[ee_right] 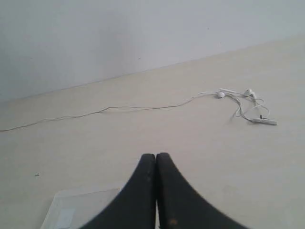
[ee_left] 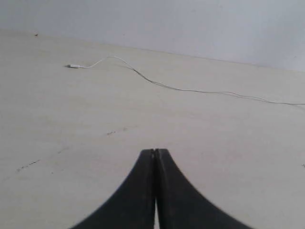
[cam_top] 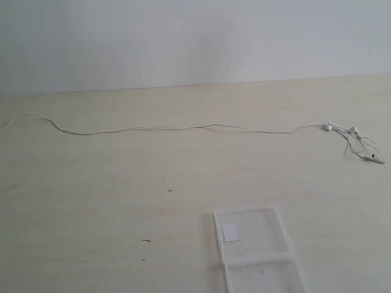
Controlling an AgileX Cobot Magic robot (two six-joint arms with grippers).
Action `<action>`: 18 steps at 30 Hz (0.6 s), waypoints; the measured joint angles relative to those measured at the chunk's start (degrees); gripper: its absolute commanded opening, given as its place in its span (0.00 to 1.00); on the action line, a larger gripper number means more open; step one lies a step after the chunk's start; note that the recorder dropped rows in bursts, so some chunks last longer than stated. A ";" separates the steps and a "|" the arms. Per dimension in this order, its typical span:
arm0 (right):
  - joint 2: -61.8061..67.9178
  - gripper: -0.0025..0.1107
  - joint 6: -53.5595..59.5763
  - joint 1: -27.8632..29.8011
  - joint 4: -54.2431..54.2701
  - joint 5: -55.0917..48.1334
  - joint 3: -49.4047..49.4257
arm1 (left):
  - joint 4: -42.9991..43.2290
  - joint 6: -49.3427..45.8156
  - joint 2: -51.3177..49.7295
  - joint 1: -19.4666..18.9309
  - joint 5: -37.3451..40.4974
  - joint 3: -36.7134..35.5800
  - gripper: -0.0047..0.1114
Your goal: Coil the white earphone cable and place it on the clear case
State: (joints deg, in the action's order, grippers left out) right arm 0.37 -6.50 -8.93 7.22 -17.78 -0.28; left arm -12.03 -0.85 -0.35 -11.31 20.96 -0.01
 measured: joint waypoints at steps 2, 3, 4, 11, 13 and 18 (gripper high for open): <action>0.00 0.02 0.11 0.00 0.93 -1.16 -0.99 | 0.00 0.00 0.00 0.00 0.00 0.00 0.04; 0.00 0.02 0.11 0.00 1.11 -1.81 -1.99 | 0.00 0.00 0.00 0.00 0.00 0.00 0.04; -0.07 0.02 0.27 0.00 1.23 -2.58 -3.73 | 0.00 0.00 0.00 0.00 0.00 0.00 0.04; -0.23 0.02 0.92 0.00 1.47 -6.36 -18.05 | 0.00 0.00 0.00 0.00 0.00 0.00 0.04; -0.21 0.02 0.91 0.00 1.58 -6.58 -20.86 | 0.00 0.00 0.00 0.00 0.00 0.00 0.04; -0.21 0.02 0.40 0.00 1.93 -5.80 -25.82 | 0.00 0.00 0.00 0.00 0.00 0.00 0.04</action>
State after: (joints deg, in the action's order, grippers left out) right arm 0.15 -6.11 -8.93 9.15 -23.58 -26.10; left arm -12.03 -0.85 -0.35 -11.31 20.96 -0.01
